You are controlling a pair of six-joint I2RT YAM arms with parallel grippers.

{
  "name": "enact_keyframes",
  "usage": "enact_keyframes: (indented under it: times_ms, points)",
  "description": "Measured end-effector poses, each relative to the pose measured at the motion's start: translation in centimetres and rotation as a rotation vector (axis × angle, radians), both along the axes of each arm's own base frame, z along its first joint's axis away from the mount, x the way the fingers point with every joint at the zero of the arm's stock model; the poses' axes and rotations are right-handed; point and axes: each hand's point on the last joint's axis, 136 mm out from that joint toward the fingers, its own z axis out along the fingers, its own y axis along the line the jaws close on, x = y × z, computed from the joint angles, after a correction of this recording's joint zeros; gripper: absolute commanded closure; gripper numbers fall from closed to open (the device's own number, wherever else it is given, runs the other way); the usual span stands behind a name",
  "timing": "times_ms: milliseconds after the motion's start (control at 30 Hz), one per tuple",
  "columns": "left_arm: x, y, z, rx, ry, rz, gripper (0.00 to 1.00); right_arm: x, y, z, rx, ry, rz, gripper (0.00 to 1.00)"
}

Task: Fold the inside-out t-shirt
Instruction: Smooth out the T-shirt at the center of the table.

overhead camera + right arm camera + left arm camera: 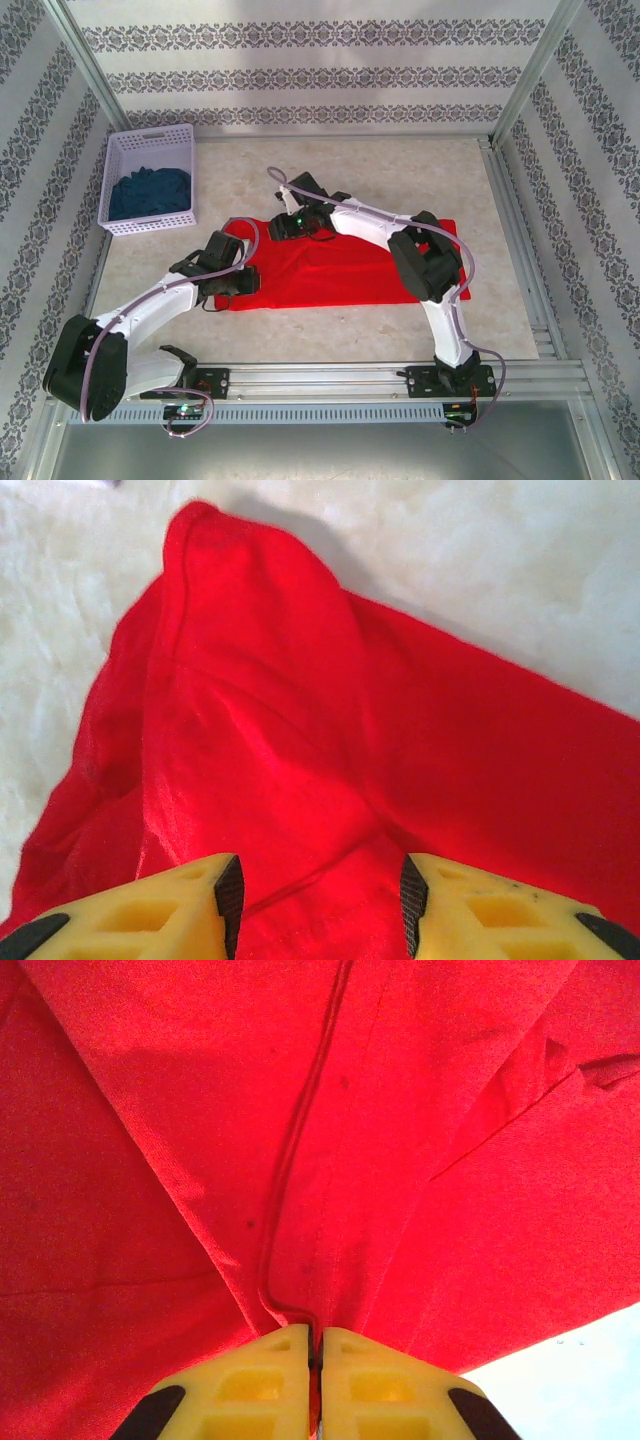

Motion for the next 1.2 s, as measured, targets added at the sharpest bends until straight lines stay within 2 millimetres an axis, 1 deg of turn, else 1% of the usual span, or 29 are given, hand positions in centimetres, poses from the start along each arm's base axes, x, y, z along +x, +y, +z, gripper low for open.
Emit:
enact_keyframes:
  times_ms: [67, 233, 433, 533, 667, 767, 900, 967, 1000, 1067, 1133, 1167, 1200]
  points:
    - [0.1, 0.0, 0.1, -0.002, -0.005, 0.000, 0.91, -0.4, 0.0, -0.8, -0.023, 0.011, 0.009, 0.58]
    - [0.2, -0.1, 0.0, -0.004, -0.010, 0.000, 0.91, -1.2, -0.4, -2.9, -0.087, 0.042, 0.030, 0.76]
    - [0.2, 0.0, 0.0, -0.001, -0.010, 0.002, 0.91, -1.4, -0.7, -3.3, -0.110, 0.040, 0.044, 0.96]
    - [0.2, 0.1, -0.2, 0.004, -0.006, 0.003, 0.91, -1.5, -0.8, -3.3, -0.117, 0.039, 0.049, 1.00]
    - [0.2, 0.1, -0.3, 0.009, -0.003, 0.005, 0.91, -2.0, -1.3, -2.8, -0.115, 0.037, 0.050, 1.00]
    - [0.2, 0.3, -0.3, 0.016, -0.006, 0.010, 0.90, -3.1, -2.0, -1.5, -0.097, 0.027, 0.053, 1.00]
    - [0.3, 0.4, -0.4, 0.024, -0.008, 0.015, 0.85, -5.1, -3.2, 0.9, -0.044, 0.006, 0.060, 1.00]
    - [0.3, 0.4, -0.4, 0.024, -0.008, 0.015, 0.80, -6.2, -3.9, 1.7, -0.014, -0.002, 0.060, 0.99]
    - [0.3, 0.4, -0.4, 0.024, -0.008, 0.015, 0.76, -6.9, -4.3, 1.9, -0.003, 0.000, 0.056, 0.97]
    - [0.3, 0.4, -0.4, 0.023, -0.006, 0.017, 0.69, -8.3, -5.0, 1.9, 0.010, 0.010, 0.052, 0.94]
    - [0.2, 0.4, -0.4, 0.023, -0.002, 0.019, 0.65, -10.3, -5.8, 1.0, 0.008, 0.036, 0.053, 0.91]
    - [0.1, 0.5, -0.3, 0.023, 0.000, 0.020, 0.62, -11.2, -6.2, 0.5, 0.002, 0.052, 0.055, 0.86]
    - [0.0, 0.5, -0.2, 0.023, 0.001, 0.021, 0.59, -12.4, -6.7, -0.1, -0.009, 0.071, 0.061, 0.76]
